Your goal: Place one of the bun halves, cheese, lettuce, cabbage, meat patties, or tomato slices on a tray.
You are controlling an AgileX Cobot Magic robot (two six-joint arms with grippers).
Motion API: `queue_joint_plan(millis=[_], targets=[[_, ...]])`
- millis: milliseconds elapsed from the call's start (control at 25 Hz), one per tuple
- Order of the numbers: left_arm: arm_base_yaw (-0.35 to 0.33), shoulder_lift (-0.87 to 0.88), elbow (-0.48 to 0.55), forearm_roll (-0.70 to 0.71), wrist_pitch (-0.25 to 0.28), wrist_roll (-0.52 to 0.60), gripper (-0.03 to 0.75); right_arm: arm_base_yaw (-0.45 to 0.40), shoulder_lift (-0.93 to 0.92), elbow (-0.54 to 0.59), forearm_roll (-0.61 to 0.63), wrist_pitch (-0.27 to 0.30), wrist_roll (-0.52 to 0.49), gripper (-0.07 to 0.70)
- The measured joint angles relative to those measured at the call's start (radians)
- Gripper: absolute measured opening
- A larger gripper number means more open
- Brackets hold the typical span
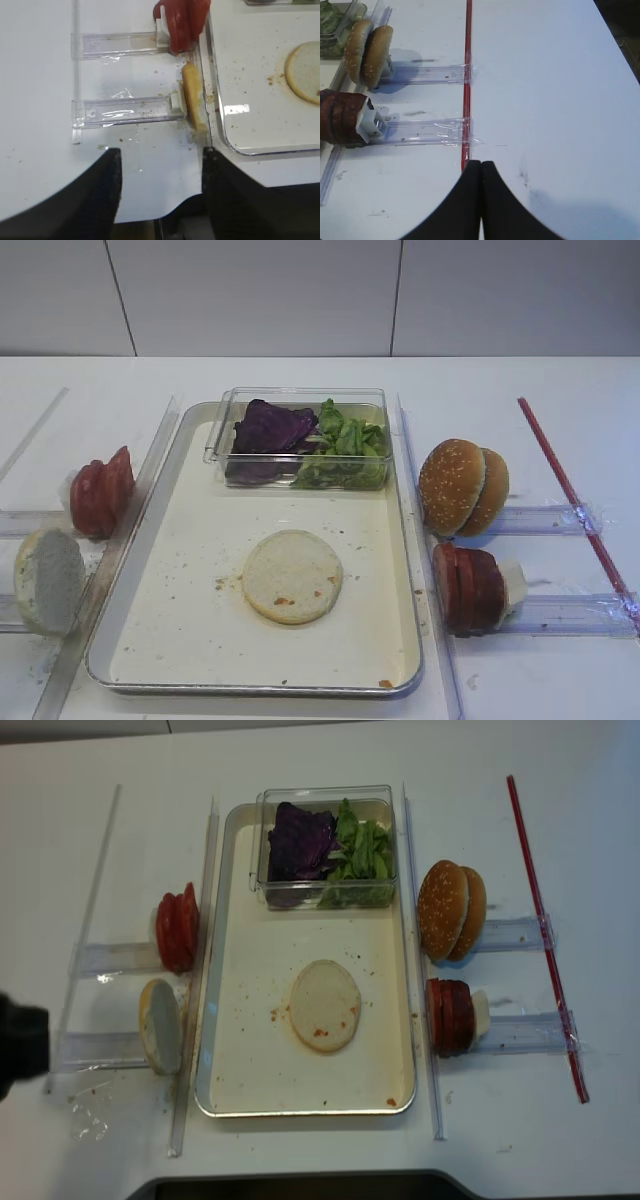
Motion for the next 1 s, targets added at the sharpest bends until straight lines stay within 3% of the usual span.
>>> queue_joint_plan(millis=[200,520,840,1000], targets=[[0.0,-0.15,0.06,-0.004,0.004,0.096,0.349,0.0,0.0,0.0,0.0,0.0,0.0,0.168],[0.0,-0.401,0.25,-0.01,0.008,0.133,0.342,0.0,0.0,0.0,0.0,0.002,0.0,0.168],[0.0,-0.623,0.361,-0.01,-0.048,0.136,0.34,0.0,0.0,0.0,0.0,0.002,0.0,0.168],[0.0,-0.649,0.387,-0.023,-0.06,0.139,0.34,0.0,0.0,0.0,-0.001,0.002,0.0,0.168]])
